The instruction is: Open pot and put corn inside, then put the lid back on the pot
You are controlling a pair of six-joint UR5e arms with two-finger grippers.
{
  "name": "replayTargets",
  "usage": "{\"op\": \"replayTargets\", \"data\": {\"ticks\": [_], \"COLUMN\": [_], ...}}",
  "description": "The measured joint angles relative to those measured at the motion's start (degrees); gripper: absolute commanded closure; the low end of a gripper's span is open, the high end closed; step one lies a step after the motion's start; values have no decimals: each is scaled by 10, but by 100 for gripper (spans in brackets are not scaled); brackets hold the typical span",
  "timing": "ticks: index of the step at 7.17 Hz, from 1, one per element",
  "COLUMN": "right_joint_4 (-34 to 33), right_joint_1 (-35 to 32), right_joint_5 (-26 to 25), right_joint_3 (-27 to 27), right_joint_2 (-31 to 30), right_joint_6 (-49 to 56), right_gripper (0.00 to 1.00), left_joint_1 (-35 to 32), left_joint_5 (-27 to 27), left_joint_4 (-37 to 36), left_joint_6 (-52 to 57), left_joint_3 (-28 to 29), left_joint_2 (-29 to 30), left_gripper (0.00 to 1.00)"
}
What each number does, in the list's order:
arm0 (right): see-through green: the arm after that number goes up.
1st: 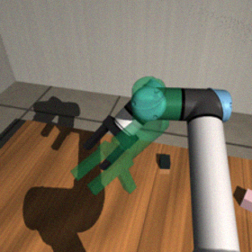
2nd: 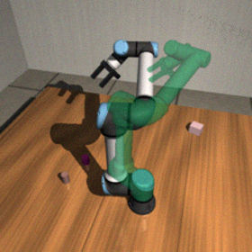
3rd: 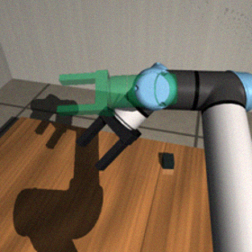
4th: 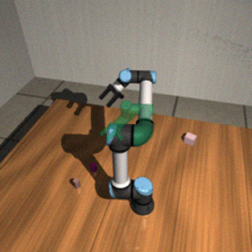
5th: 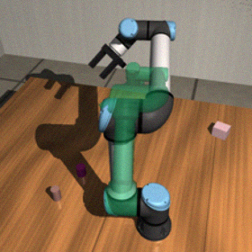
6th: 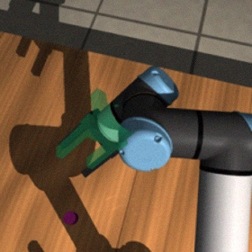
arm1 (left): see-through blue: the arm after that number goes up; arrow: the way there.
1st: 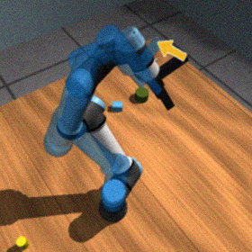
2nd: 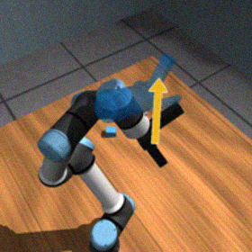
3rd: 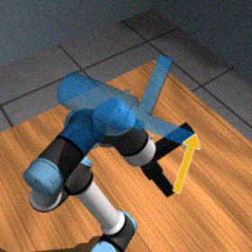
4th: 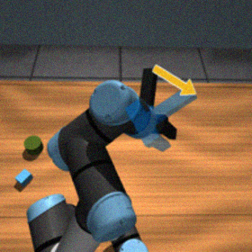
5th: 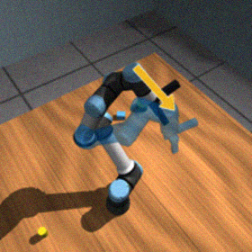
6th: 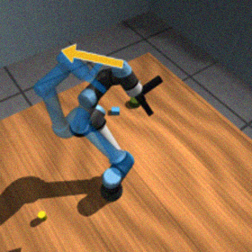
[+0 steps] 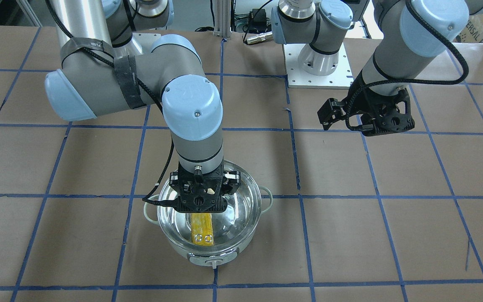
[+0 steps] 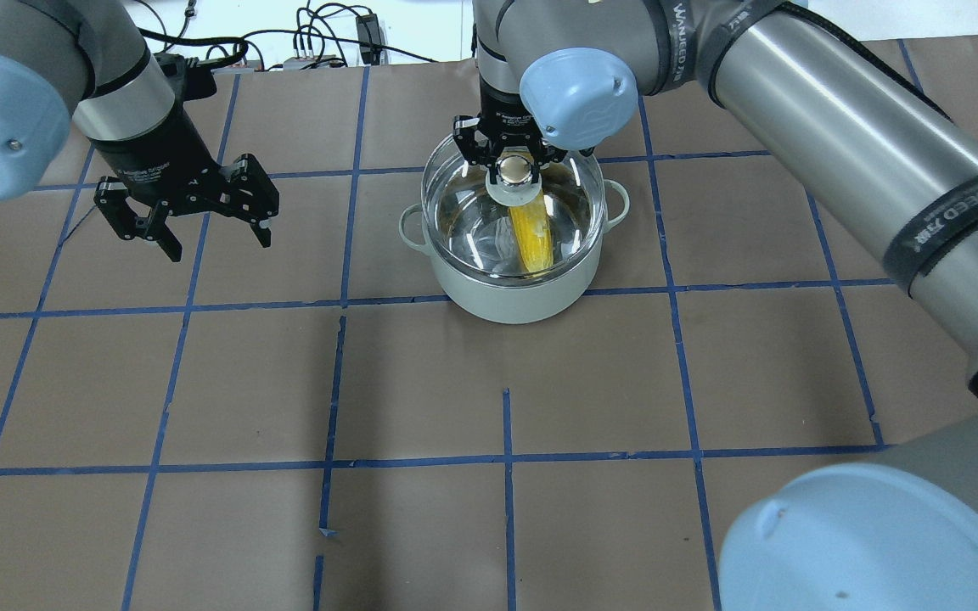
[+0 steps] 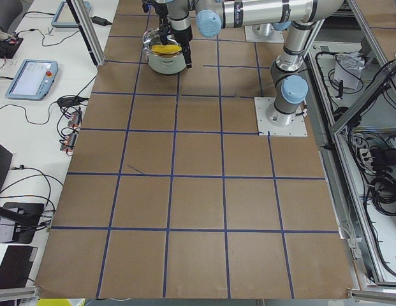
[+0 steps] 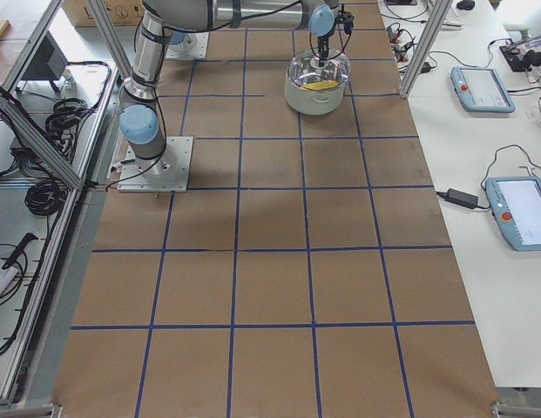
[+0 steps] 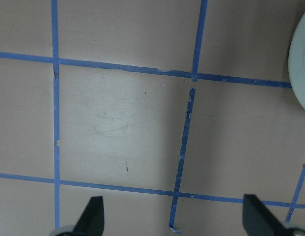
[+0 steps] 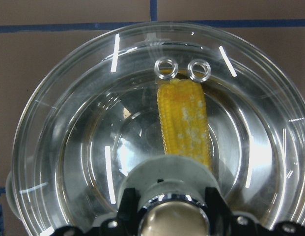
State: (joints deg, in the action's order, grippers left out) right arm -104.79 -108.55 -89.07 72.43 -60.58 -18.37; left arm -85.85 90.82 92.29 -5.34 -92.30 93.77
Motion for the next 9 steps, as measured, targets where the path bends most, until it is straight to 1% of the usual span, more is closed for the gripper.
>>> {"op": "replayTargets", "data": {"ticks": [1,3,4,5,7,8,9], "right_joint_4": [1,6,11,15,16,15,15], "right_joint_1": [-1,-1,-1,0,1,1,1], "right_joint_5": [-1,-1,-1,-1,-1,-2,-3], "right_joint_3": [0,1,1,2,1,-1,-3], "right_joint_2": [1,3,3,3,3,3,4], "right_joint_6": [1,2,3,3,2,2,2], "right_gripper": [76,57,45,40,34,18,17], "left_joint_1": [-1,-1,-1,-2,-1,0,2], "left_joint_5": [0,-1,-1,-1,-1,-1,0], "left_joint_4": [1,3,4,2,-4,-5,-5], "left_joint_6": [-5,-7,-7,-7,-5,-3,-2], "left_joint_3": [-3,-8,-14,-31,-57,-59,-59], "left_joint_2": [-3,-9,-14,-24,-39,-41,-41], "left_gripper": [0,0,0,0,0,0,0]}}
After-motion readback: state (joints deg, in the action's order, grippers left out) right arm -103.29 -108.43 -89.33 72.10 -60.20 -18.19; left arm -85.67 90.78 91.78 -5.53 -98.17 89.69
